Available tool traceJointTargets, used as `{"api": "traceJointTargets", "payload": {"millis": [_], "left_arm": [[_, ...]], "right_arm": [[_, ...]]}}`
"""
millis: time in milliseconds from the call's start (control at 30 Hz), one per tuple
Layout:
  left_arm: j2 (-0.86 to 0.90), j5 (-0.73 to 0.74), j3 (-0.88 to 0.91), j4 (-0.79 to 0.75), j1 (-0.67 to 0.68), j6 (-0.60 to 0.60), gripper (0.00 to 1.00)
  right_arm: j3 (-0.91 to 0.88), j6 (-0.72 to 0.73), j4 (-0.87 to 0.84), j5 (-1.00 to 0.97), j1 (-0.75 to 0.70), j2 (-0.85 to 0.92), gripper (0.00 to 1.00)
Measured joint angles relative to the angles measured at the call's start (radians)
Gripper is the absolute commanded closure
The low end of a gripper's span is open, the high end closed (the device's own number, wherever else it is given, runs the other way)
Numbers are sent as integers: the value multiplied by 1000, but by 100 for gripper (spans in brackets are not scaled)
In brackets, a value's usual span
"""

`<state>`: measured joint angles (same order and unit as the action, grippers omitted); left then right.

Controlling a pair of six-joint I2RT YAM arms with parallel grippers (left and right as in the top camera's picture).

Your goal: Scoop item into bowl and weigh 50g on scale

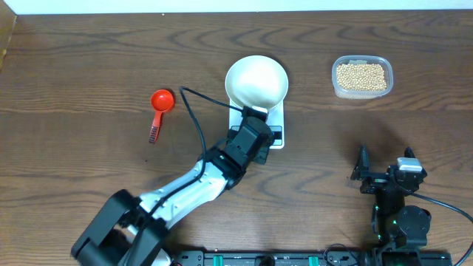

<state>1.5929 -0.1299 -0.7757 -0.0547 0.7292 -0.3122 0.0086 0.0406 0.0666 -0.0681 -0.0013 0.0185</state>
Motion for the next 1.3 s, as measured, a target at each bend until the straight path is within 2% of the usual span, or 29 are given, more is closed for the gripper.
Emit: {"api": "traceJointTargets", "payload": {"millis": [600, 1300], "left_arm": [[156, 0, 0, -141, 0, -6, 93], [180, -28, 0, -190, 0, -4, 93]], "right_arm": [[0, 0, 0, 0, 0, 0, 1], [0, 0, 0, 0, 0, 0, 1]]}}
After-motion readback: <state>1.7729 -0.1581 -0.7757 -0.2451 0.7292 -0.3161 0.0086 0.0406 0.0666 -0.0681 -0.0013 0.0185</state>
